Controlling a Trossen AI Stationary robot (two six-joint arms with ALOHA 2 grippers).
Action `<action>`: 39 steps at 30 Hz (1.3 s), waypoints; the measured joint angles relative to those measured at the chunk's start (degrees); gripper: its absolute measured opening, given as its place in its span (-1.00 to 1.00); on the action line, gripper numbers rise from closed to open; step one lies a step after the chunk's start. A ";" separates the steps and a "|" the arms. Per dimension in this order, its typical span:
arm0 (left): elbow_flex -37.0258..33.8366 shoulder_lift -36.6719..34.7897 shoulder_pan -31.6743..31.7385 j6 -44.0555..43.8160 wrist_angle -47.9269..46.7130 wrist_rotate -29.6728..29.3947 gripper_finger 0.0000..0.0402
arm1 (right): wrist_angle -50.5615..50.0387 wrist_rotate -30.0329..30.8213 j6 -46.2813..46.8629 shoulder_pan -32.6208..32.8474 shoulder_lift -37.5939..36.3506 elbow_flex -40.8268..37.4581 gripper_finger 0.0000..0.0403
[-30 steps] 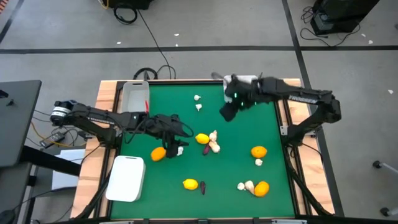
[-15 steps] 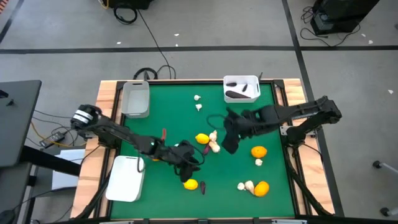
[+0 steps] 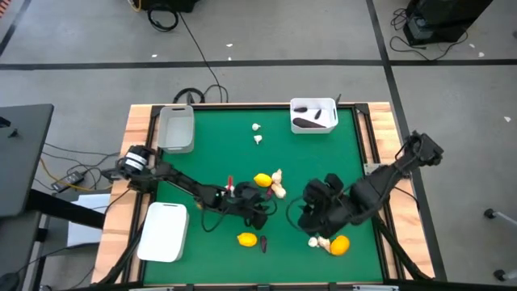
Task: Sort produce into baskets
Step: Put the eggplant into the top white bin
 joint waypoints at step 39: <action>4.94 4.27 6.65 13.74 -6.66 6.16 -0.34 | -4.59 1.19 10.20 4.58 2.89 0.00 -0.03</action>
